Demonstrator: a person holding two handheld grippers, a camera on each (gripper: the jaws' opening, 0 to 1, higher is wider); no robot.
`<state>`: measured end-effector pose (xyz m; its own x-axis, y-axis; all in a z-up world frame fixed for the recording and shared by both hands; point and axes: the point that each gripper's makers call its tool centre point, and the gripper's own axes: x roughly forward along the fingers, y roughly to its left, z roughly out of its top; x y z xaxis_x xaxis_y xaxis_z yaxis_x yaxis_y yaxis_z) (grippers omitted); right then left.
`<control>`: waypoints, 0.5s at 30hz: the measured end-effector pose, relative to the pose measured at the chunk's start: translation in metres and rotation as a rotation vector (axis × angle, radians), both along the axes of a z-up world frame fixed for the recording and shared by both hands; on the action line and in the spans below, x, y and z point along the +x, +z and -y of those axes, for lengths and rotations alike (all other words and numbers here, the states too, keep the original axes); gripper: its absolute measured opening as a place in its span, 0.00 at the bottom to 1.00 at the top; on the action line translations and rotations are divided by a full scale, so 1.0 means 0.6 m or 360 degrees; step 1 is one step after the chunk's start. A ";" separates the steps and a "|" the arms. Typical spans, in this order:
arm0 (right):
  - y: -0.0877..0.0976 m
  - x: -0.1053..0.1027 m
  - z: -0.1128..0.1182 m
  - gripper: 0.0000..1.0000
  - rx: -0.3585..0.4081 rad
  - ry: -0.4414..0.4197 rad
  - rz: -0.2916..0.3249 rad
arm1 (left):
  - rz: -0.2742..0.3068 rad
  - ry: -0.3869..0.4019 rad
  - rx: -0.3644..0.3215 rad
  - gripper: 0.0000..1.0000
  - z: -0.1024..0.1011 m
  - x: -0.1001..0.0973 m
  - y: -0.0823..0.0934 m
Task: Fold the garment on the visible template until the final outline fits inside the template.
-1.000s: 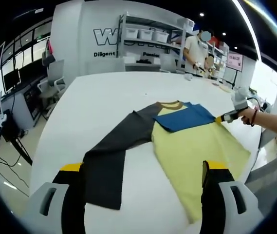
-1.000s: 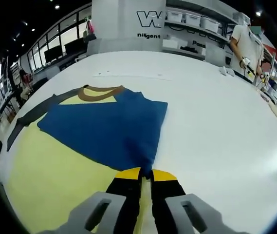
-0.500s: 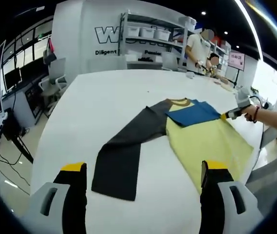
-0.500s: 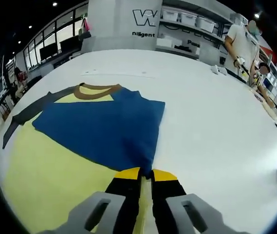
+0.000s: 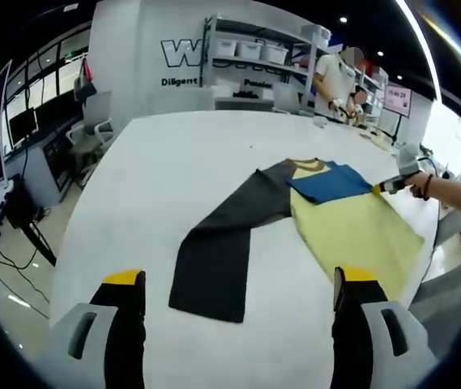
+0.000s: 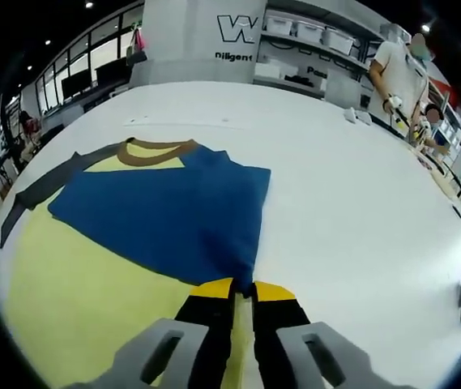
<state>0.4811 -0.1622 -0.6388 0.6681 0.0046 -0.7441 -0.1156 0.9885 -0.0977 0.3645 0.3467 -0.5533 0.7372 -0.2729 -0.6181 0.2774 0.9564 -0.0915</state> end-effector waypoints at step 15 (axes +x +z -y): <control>0.103 0.020 -0.022 0.33 0.0446 -0.0154 0.0440 | -0.0081 0.0076 0.0045 0.89 -0.035 0.013 -0.036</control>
